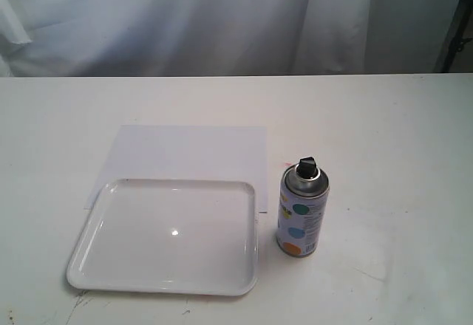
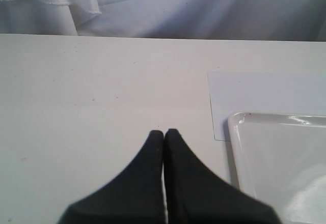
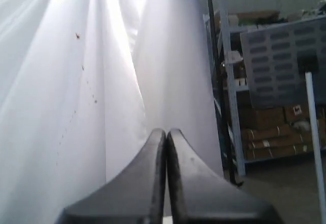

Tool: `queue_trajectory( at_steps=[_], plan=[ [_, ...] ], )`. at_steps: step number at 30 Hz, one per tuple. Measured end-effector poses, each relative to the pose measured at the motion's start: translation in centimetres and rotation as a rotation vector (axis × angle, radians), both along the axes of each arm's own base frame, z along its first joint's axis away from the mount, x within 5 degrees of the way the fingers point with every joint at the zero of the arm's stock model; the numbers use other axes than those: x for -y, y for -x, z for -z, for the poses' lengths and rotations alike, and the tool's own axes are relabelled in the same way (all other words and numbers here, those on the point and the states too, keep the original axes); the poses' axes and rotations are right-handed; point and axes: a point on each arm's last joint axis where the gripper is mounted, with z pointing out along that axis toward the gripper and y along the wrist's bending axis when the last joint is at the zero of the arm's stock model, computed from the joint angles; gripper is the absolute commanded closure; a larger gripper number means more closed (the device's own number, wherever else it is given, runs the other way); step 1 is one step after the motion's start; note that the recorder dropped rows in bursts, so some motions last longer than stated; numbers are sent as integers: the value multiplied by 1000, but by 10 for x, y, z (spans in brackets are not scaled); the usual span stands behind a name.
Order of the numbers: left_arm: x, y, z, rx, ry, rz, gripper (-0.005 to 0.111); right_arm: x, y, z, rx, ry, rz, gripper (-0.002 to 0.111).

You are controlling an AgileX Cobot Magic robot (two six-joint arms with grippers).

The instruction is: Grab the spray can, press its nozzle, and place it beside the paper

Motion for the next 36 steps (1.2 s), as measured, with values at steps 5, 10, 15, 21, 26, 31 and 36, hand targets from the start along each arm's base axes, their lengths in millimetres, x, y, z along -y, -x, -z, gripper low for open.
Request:
queue_trajectory(
  at_steps=[5,10,15,21,26,31,36],
  plan=[
    [0,0,0,0,0,0,107,-1,7,-39,127,16,-4,108],
    [0,0,0,0,0,0,107,2,-9,-84,170,33,-2,108],
    [0,0,0,0,0,0,107,4,-44,-108,158,76,-36,108],
    [0,0,0,0,0,0,107,-1,-96,-104,107,83,-173,108],
    [0,0,0,0,0,0,107,-2,-136,-72,-55,57,-246,108],
    [0,0,0,0,0,0,107,-8,-159,-39,-185,106,-333,108],
    [0,0,0,0,0,0,107,-16,-171,-5,-293,117,-431,108]
  ],
)
